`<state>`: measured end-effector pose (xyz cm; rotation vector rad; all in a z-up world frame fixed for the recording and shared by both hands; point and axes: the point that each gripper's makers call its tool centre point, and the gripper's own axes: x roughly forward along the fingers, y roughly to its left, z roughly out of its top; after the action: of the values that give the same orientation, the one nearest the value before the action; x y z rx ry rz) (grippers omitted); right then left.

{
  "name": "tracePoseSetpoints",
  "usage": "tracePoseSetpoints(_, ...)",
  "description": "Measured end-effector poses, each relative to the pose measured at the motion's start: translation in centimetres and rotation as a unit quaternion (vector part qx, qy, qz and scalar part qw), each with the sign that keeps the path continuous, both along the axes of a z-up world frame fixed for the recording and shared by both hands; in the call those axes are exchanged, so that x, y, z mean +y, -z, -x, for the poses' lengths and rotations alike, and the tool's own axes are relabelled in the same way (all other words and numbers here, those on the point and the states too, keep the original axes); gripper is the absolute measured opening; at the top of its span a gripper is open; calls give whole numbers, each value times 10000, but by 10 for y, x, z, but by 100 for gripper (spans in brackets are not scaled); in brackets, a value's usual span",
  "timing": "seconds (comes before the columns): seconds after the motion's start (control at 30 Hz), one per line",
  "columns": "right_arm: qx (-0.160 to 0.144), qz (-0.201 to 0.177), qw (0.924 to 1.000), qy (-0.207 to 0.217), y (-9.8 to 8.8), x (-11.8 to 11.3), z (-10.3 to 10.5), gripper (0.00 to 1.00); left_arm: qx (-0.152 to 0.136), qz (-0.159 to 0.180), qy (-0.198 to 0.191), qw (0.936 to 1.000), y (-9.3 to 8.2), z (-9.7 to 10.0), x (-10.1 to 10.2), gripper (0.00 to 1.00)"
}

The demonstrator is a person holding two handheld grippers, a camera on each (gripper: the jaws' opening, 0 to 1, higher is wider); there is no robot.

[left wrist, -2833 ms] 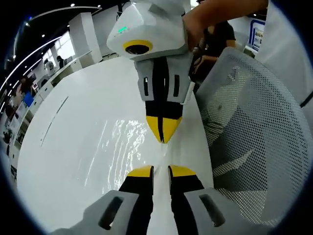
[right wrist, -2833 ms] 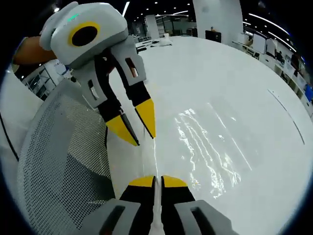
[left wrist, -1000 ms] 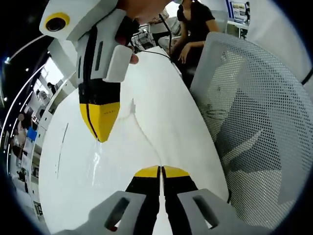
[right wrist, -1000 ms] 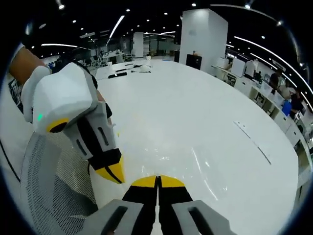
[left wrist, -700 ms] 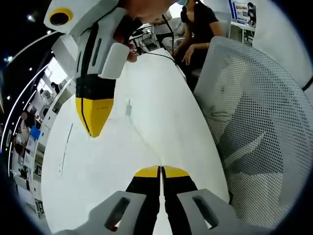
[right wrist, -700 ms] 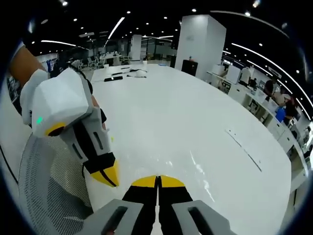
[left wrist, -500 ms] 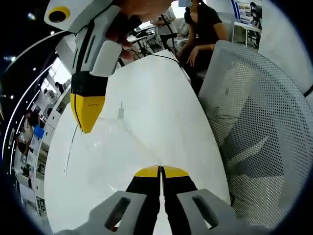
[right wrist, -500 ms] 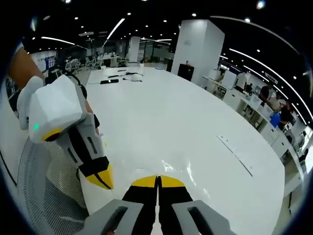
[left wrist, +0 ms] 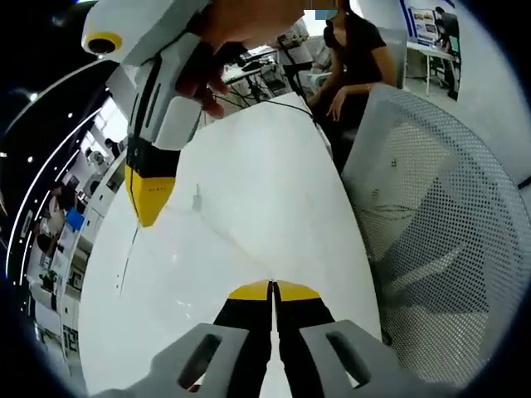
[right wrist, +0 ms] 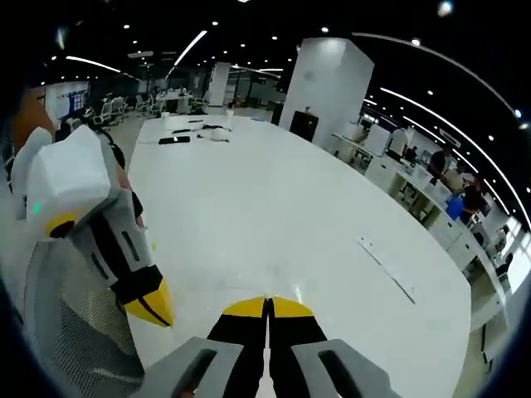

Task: Open the resealable bag by pulling the two sides of the seal apart until the entire bag opening is separated and visibly accessible.

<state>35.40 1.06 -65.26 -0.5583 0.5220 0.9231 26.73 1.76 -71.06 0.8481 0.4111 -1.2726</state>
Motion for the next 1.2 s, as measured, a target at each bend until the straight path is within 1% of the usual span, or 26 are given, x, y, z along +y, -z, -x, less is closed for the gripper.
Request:
tracePoseSetpoints(0.1, -127, -23, 9999, 62, -3, 1, -1, 0, -67, 51, -121, 9999, -2, -2, 3, 0)
tracePoseSetpoints(0.2, -72, -62, 9999, 80, -1, 2, 0, 0, -81, 127, -216, 9997, -4, -5, 6, 0)
tracePoseSetpoints(0.27, 3, -60, 9999, 81, 2, 3, 1, 0, -123, 121, -261, 9995, -3, -9, 8, 0)
tracePoseSetpoints(0.37, 37, -64, 10000, 44, 7, 5, 3, 0, -102, 150, -342, 9992, -2, -13, 10, 0)
tracePoseSetpoints(0.43, 54, 7, 10000, -76, 12, 8, 6, 0, -36, 180, -394, 9991, 1, -15, 10, 0)
tracePoseSetpoints(0.47, 35, 82, 9998, -166, 15, 9, 7, 0, -39, 173, -394, 9991, 3, -15, 10, 0)
tracePoseSetpoints(0.53, 49, 147, 9996, -219, 19, 9, 8, 0, -64, 169, -405, 9990, 4, -17, 10, 0)
tracePoseSetpoints(0.6, 94, 184, 9995, -229, 24, 8, 7, 0, 47, 210, -474, 9986, 5, -17, 10, 0)
tracePoseSetpoints(0.67, 115, 248, 9993, -242, 32, 7, 7, 0, 147, 184, -603, 9979, 10, -20, 13, 0)
tracePoseSetpoints(0.7, 112, 359, 9989, -282, 38, 5, 8, 0, 189, 180, -664, 9974, 12, -21, 17, 0)
tracePoseSetpoints(0.77, 99, 456, 9983, -346, 47, 4, 11, 0, 261, 243, -795, 9962, 14, -22, 22, 0)
tracePoseSetpoints(0.87, 8, 581, 9974, -432, 58, 1, 9, 0, 330, 266, -858, 9954, 16, -22, 29, 5)
tracePoseSetpoints(0.9, 2, 638, 9968, -486, 62, 0, 9, 0, 445, 317, -914, 9943, 17, -20, 33, 5)
tracePoseSetpoints(0.97, -149, 919, 9931, -715, 70, -3, 9, 0, 481, 385, -1010, 9930, 18, -20, 39, 4)
tracePoseSetpoints(1.0, -181, 1056, 9907, -838, 77, -4, 11, 0, 488, 416, -1086, 9920, 19, -20, 44, 5)
tracePoseSetpoints(1.03, -178, 1065, 9902, -881, 81, -3, 12, 0, 520, 442, -1158, 9909, 20, -20, 48, 5)
tracePoseSetpoints(1.1, -302, 1156, 9874, -1037, 86, -3, 12, 0, 606, 481, -1292, 9886, 23, -19, 56, 5)
tracePoseSetpoints(1.2, -424, 1332, 9825, -1234, 93, -4, 9, 0, 688, 425, -1431, 9864, 31, -17, 69, 4)
